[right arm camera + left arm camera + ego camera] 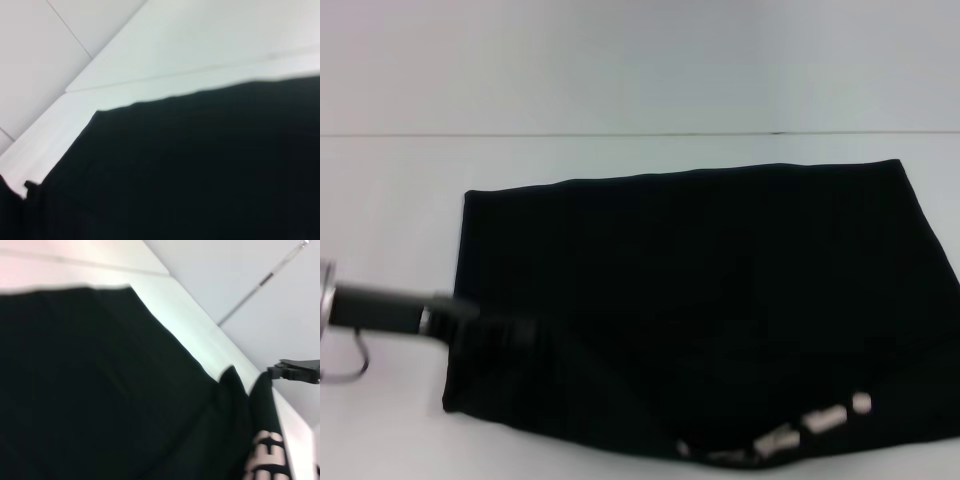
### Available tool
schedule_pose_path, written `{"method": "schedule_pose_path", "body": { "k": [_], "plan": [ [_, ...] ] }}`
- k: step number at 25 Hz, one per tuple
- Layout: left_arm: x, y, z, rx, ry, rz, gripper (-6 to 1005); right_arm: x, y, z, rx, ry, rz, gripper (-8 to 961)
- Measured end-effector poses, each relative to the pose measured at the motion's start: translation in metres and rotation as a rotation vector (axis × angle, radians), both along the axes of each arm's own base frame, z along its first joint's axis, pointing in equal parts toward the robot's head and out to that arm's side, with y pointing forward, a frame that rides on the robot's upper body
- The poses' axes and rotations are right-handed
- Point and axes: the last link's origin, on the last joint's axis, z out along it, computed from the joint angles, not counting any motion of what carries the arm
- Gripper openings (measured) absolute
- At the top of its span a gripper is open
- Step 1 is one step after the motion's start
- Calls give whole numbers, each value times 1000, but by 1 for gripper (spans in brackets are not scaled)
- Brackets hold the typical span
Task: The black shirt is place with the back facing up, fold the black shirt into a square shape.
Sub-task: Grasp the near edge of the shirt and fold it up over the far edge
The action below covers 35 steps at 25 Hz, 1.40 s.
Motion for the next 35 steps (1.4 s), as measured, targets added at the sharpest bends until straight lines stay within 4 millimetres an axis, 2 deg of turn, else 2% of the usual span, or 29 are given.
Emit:
{"method": "schedule_pose_path", "body": {
  "k": [1, 8, 12, 17, 22, 27, 35],
  "plan": [
    [0, 0, 0, 0, 0, 0, 3, -5, 13, 1, 10, -18, 10, 4],
    [14, 67, -2, 217, 104, 94, 4, -26, 86, -2, 73, -127, -19, 3],
    [20, 98, -8, 343, 174, 128, 4, -30, 118, -17, 115, -189, -72, 3],
    [24, 122, -16, 456, 277, 140, 3, -39, 149, -33, 164, -262, -94, 4],
    [22, 134, -15, 542, 334, 158, 3, -57, 175, -42, 213, -314, -78, 4],
    [13, 136, -14, 587, 371, 181, 4, -75, 193, -48, 253, -339, -57, 4],
    [-1, 136, -9, 646, 410, 221, 3, -89, 210, -51, 310, -384, -42, 3]
  ]
}}
